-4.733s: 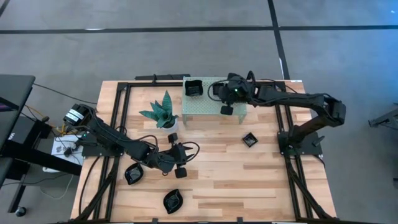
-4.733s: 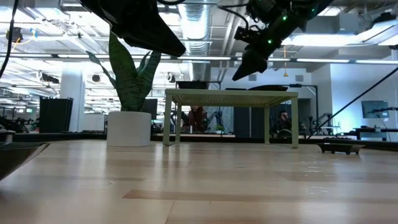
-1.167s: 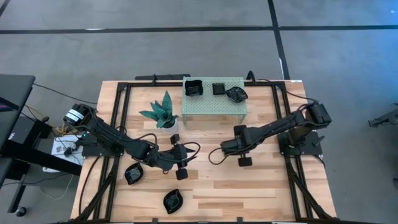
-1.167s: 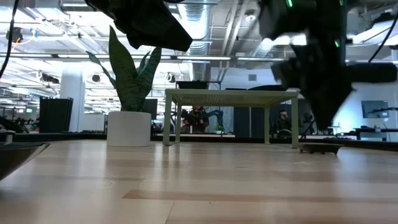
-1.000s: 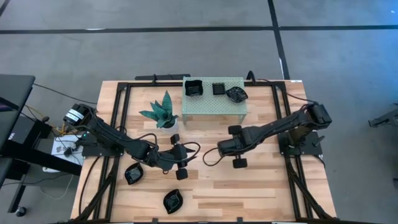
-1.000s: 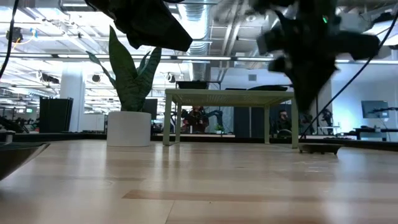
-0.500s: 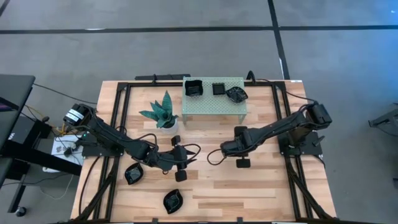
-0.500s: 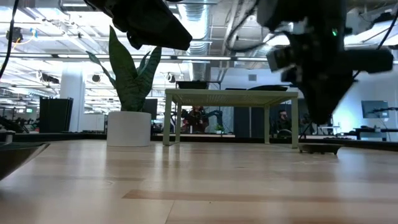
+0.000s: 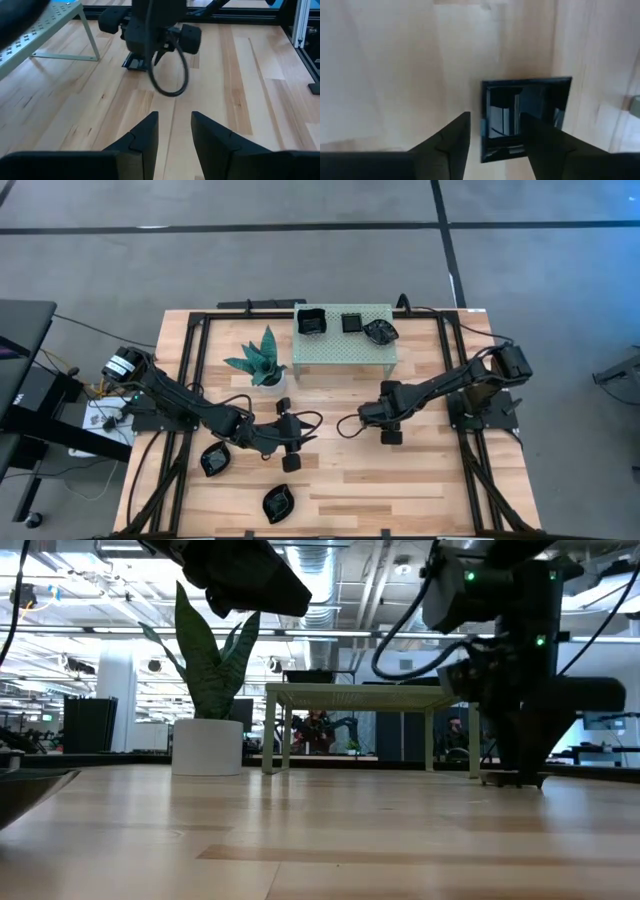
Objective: Pick & Place Mini shaped plates
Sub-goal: Stack the square plate on top of the other square plate on the shelf
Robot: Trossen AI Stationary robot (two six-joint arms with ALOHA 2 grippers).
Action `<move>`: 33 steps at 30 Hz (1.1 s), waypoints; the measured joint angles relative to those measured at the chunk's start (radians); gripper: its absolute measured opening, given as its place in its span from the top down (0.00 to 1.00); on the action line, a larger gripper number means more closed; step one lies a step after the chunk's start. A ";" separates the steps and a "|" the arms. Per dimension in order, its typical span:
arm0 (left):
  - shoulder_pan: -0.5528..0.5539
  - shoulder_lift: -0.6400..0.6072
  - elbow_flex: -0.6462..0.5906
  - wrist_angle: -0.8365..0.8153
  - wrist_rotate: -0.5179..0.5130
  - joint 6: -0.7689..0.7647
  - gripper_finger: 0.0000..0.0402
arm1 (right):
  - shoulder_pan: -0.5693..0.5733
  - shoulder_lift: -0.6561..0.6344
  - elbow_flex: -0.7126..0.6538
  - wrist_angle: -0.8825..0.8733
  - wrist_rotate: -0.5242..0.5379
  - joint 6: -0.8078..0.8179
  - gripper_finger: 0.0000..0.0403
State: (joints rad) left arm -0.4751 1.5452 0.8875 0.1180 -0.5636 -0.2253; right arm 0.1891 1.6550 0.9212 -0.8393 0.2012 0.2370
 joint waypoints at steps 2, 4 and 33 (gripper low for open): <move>0.000 0.000 0.000 0.002 0.000 0.000 0.71 | -0.012 0.000 -0.012 0.002 0.003 0.000 0.60; 0.000 0.000 0.000 0.003 0.000 0.000 0.71 | -0.023 0.000 -0.015 0.007 0.003 0.000 0.63; 0.000 0.000 0.000 0.018 0.000 0.000 0.71 | -0.017 0.002 0.047 0.095 -0.023 -0.071 0.99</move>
State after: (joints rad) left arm -0.4751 1.5452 0.8875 0.1365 -0.5632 -0.2253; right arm 0.1723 1.6566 0.9685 -0.7441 0.1783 0.1658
